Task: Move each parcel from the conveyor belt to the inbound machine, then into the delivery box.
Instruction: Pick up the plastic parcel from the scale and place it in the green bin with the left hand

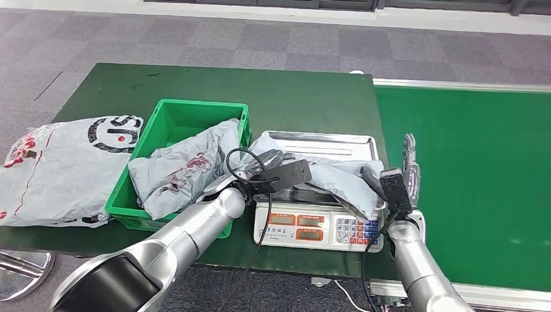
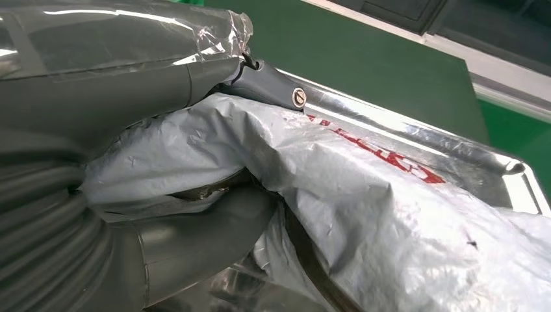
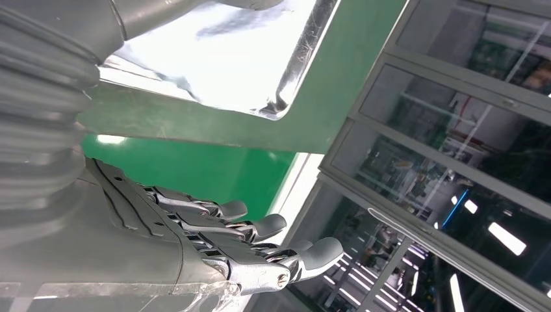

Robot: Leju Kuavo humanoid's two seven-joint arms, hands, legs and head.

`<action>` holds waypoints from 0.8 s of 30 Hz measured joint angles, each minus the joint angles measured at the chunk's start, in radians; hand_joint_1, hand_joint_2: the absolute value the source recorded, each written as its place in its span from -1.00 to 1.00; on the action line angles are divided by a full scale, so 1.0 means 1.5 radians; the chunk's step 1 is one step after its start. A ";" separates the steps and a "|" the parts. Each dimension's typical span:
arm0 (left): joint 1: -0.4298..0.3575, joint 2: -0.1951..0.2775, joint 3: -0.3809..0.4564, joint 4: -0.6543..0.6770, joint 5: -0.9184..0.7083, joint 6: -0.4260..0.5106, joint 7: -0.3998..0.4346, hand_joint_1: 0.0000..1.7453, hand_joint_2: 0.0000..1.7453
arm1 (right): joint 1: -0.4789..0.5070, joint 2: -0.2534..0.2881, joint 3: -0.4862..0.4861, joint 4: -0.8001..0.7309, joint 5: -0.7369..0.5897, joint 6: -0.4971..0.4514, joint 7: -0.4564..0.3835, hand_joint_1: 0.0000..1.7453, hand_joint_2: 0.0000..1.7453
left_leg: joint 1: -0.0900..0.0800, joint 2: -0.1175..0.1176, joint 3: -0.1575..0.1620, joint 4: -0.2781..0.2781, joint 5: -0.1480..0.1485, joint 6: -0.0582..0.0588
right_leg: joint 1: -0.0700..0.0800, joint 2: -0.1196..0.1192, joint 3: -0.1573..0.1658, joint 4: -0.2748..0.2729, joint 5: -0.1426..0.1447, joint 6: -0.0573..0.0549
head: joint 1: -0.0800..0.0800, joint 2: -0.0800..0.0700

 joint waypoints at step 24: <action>0.108 0.039 0.163 -0.270 -0.130 0.451 -0.254 1.00 1.00 | 0.017 -0.002 0.000 -0.007 -0.012 -0.018 0.000 -1.00 1.00 | 0.000 0.000 0.000 0.000 0.000 0.000 | 0.000 0.000 -0.001 0.000 0.000 -0.001 | 0.000 0.000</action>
